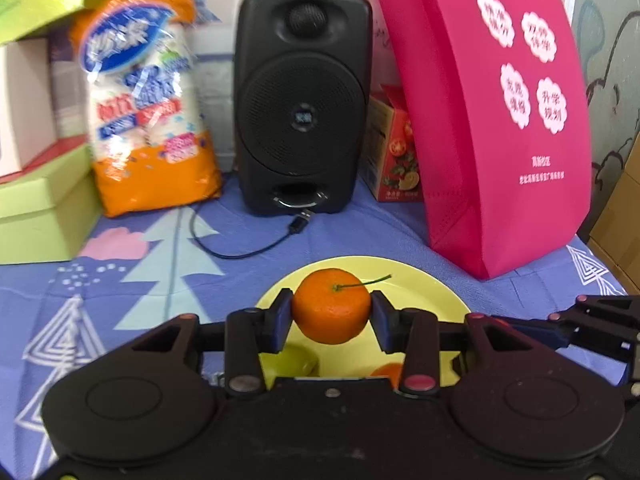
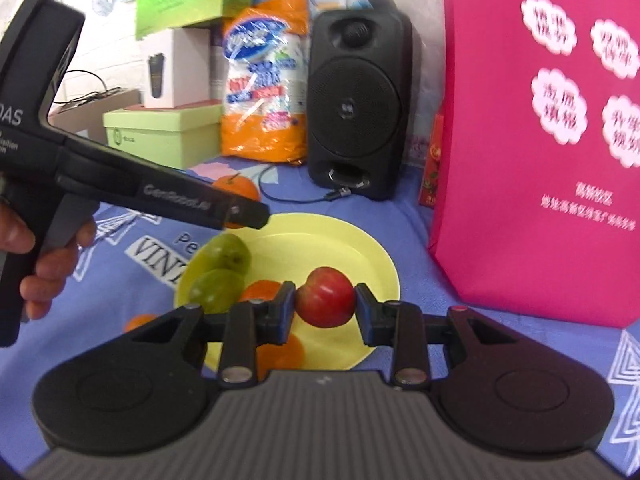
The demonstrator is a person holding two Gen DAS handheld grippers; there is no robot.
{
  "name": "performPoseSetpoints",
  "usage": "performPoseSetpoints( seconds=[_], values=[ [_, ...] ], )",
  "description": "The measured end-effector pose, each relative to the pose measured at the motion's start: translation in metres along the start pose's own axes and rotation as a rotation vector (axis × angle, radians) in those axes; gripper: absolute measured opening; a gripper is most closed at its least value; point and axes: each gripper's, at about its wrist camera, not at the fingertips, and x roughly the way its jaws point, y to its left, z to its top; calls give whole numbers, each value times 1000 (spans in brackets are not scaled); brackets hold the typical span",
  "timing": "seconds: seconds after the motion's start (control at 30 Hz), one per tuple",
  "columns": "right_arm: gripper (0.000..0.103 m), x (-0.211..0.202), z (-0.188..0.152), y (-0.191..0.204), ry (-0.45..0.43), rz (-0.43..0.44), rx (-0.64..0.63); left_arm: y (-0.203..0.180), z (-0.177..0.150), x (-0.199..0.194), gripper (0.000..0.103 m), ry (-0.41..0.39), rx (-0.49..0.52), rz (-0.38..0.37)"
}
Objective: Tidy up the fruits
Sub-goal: 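Carry tangerine and tomato onto the yellow plate and open both grippers, then move both grippers back toward the remaining fruit on the cloth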
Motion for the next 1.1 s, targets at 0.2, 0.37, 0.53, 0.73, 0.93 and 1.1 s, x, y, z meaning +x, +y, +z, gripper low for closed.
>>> performPoseSetpoints(
  seconds=[0.2, 0.37, 0.53, 0.73, 0.93, 1.1],
  values=[
    [31, 22, -3, -3, 17, 10, 22, 2, -5, 29, 41, 30, 2, 13],
    [31, 31, -5, -3, 34, 13, 28, 8, -7, 38, 41, 48, -3, 28],
    [31, 31, -4, -1, 35, 5, 25, 9, -8, 25, 44, 40, 0, 38],
    [31, 17, 1, 4, 14, -12, 8, 5, -3, -3, 61, -3, 6, 51],
    [41, -26, -7, 7, -37, -28, 8, 7, -12, -48, 76, -45, -5, 51],
    [41, -59, -25, 4, -58, -34, 56, 14, -41, -87, 76, -71, -20, 79]
  ],
)
